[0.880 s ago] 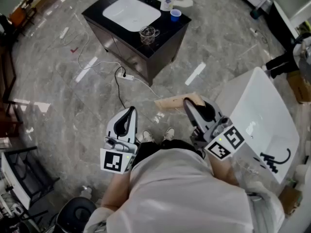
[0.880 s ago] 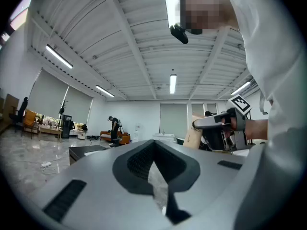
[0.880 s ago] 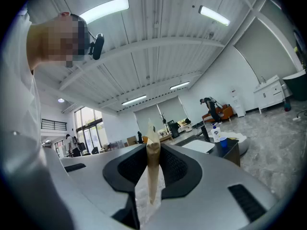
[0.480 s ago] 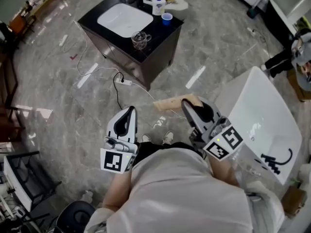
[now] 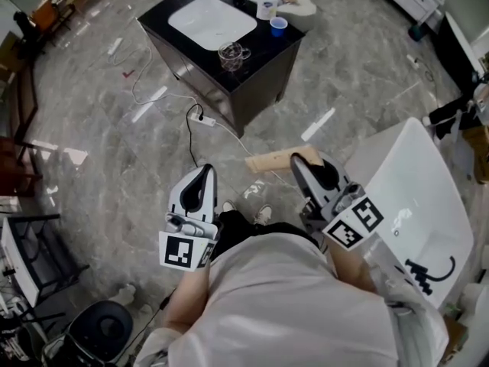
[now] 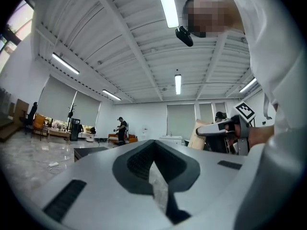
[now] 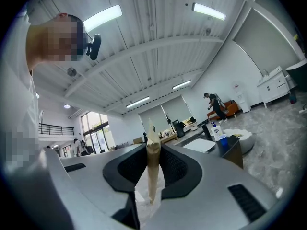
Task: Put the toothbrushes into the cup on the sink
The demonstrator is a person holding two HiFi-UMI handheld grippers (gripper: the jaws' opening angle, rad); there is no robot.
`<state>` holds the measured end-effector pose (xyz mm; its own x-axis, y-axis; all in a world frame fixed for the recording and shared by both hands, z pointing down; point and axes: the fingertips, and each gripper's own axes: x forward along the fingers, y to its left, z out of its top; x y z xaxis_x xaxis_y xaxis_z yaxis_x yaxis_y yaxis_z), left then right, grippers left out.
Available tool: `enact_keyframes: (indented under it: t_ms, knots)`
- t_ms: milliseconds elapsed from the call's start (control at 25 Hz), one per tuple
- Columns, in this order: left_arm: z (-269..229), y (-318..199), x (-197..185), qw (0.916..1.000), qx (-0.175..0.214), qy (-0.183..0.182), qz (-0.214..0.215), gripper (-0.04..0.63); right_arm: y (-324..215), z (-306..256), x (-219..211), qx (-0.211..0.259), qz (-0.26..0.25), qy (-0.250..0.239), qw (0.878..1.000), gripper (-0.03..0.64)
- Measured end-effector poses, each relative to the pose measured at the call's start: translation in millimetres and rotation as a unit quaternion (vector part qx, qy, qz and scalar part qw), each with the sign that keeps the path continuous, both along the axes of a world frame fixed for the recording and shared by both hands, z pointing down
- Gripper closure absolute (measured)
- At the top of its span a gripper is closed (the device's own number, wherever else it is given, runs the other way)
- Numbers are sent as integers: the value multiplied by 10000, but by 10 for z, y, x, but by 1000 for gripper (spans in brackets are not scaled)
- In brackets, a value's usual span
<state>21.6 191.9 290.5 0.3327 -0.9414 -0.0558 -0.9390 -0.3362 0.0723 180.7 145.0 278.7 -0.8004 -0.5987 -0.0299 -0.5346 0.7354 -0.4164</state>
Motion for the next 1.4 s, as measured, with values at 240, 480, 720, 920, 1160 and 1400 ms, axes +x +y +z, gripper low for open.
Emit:
enact_keyframes:
  t_ms: [240,480,720,920,1160,1400]
  knots:
    - [-13,-61,-120,9998,23,-43,-198,594,-142,-18,-114,60,-163,-62,9998,520]
    - [98,-289,-168,10000,-41,39,4,594,-244,78,-263,-52,-161,11,9999,520]
    - [82,-667,-291,9995,2,116,296,594,-479,40,-390,-172,43,-64,9998,520]
    - [108,-969,-505,9990,-13,145,414,594,-770,13,-550,-232,207,-51,9995,520]
    - [130,-1317,-748,9982,-131,180,558,594,-1038,54,-800,-453,239,-72,9987,520]
    - [168,-1614,-949,9967,-180,346,706,594,-1281,91,-979,-545,385,137,9977,520]
